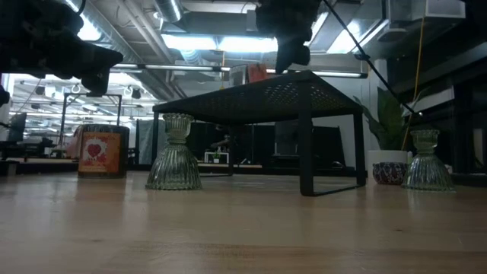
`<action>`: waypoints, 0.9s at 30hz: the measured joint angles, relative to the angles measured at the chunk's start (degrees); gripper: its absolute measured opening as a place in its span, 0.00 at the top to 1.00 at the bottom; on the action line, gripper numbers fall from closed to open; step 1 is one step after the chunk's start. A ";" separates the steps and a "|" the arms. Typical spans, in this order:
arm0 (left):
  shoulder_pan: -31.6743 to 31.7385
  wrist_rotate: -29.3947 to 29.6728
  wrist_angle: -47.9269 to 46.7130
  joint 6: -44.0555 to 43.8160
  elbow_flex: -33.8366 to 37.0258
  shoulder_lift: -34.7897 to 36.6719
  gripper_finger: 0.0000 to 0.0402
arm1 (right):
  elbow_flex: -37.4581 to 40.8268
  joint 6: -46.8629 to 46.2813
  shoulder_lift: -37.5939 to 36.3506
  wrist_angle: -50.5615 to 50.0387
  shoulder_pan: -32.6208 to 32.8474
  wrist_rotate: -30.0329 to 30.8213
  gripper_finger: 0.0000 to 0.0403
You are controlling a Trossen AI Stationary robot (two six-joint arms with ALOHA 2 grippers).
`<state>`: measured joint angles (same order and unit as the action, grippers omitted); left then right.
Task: Pick & Place candle stick holders
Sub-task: Put the left brown scented candle on the shelf
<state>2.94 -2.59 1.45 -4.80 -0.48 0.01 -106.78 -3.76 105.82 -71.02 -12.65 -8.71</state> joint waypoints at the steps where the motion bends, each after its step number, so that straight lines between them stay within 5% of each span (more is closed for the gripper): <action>1: 0.00 0.00 0.00 0.00 -0.02 0.00 1.00 | 0.00 1.18 0.00 0.13 0.25 -1.78 1.00; 13: 0.00 0.00 0.00 0.00 0.00 0.00 1.00 | -0.04 4.67 1.32 9.48 1.80 -3.16 1.00; 27: 0.00 0.00 0.00 0.00 0.01 0.00 1.00 | -0.02 5.15 2.84 11.71 1.08 5.93 1.00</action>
<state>2.94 -2.59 1.45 -4.80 -0.47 0.01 -106.80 1.39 108.66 -59.31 -11.57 -2.78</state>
